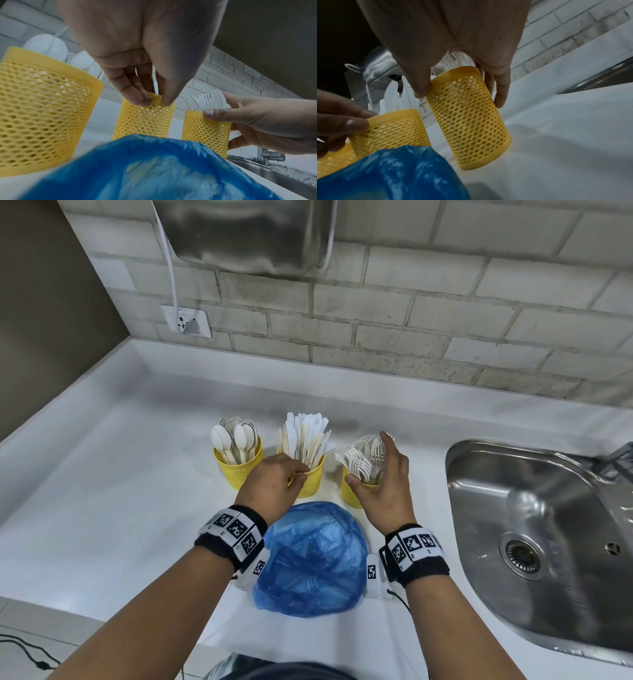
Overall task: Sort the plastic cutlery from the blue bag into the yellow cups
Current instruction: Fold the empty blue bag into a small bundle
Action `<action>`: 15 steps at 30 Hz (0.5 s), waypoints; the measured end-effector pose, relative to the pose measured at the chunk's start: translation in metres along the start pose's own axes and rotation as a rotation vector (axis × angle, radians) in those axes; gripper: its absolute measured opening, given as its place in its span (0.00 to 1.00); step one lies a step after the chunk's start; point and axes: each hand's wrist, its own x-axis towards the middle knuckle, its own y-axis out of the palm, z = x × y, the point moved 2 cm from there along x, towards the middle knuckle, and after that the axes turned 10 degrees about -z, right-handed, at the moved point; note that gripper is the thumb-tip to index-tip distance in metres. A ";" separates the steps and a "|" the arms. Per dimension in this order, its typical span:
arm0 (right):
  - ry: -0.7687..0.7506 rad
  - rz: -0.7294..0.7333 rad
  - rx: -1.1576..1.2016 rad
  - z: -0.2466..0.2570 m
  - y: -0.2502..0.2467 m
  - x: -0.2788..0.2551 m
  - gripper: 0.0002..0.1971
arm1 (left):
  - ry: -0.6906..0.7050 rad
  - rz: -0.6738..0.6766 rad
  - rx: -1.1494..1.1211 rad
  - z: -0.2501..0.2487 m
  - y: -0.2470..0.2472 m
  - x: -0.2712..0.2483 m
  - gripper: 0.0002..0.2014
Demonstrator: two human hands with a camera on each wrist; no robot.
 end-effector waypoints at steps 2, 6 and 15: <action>0.000 -0.022 0.002 0.000 0.002 0.000 0.49 | 0.010 -0.042 -0.018 -0.003 -0.006 -0.002 0.09; 0.007 -0.055 -0.024 -0.002 0.000 -0.001 0.50 | -0.048 -0.108 -0.022 -0.005 -0.022 -0.008 0.06; 0.027 -0.001 -0.039 0.002 -0.012 -0.008 0.56 | -0.251 0.341 0.291 0.026 -0.025 -0.043 0.23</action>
